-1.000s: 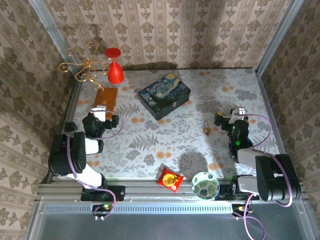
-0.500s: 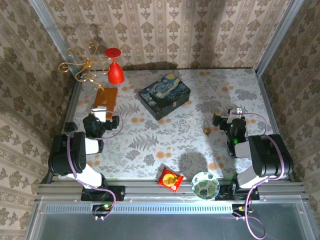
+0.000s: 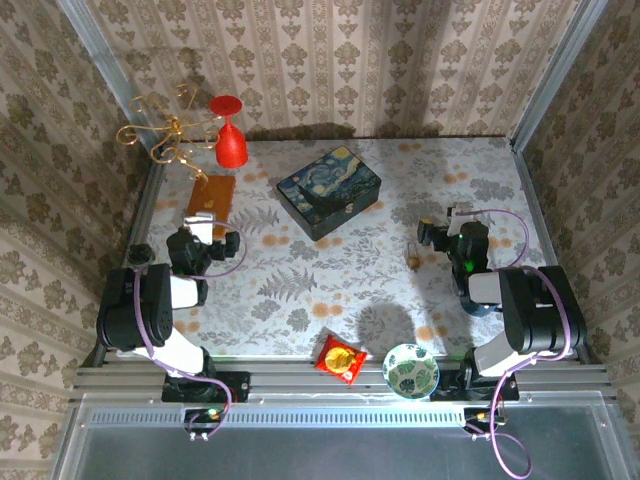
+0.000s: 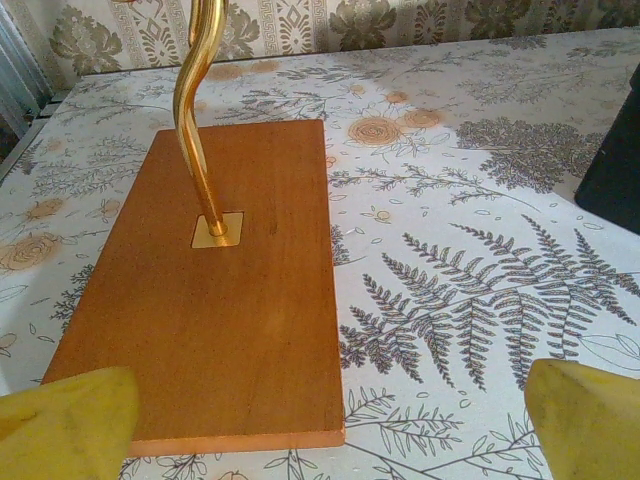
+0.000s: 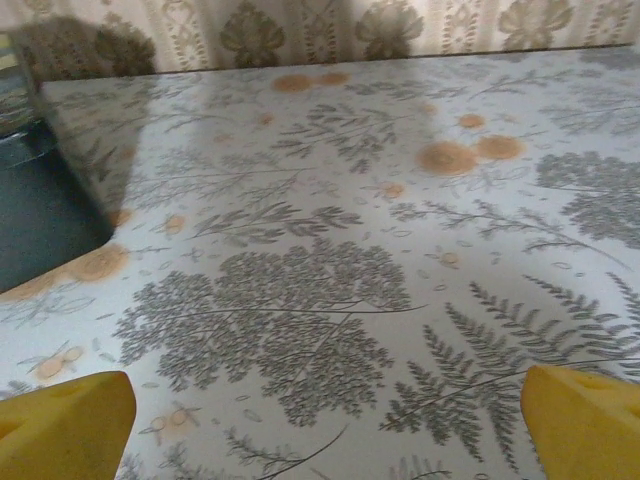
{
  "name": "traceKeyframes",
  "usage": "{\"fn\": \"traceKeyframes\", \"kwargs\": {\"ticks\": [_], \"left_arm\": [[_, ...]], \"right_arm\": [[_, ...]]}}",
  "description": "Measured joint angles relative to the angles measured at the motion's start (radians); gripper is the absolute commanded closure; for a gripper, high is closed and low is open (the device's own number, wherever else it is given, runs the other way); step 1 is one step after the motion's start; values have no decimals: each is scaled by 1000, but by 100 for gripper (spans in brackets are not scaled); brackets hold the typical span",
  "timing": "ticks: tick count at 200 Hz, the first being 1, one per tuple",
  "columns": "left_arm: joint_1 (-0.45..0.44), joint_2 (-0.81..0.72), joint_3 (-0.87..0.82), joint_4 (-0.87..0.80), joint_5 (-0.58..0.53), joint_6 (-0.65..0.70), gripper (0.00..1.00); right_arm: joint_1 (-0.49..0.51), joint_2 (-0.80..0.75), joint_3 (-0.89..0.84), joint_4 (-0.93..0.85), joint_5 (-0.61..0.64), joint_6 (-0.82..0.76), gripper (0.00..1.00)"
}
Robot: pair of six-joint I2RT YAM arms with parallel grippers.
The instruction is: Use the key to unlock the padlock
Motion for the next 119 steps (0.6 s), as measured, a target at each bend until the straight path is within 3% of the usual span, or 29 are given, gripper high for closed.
{"fn": "traceKeyframes", "kwargs": {"ticks": [119], "left_arm": [[-5,0,0,-3,0,0,0]], "right_arm": [[16,0,0,-12,127,10,0]]}}
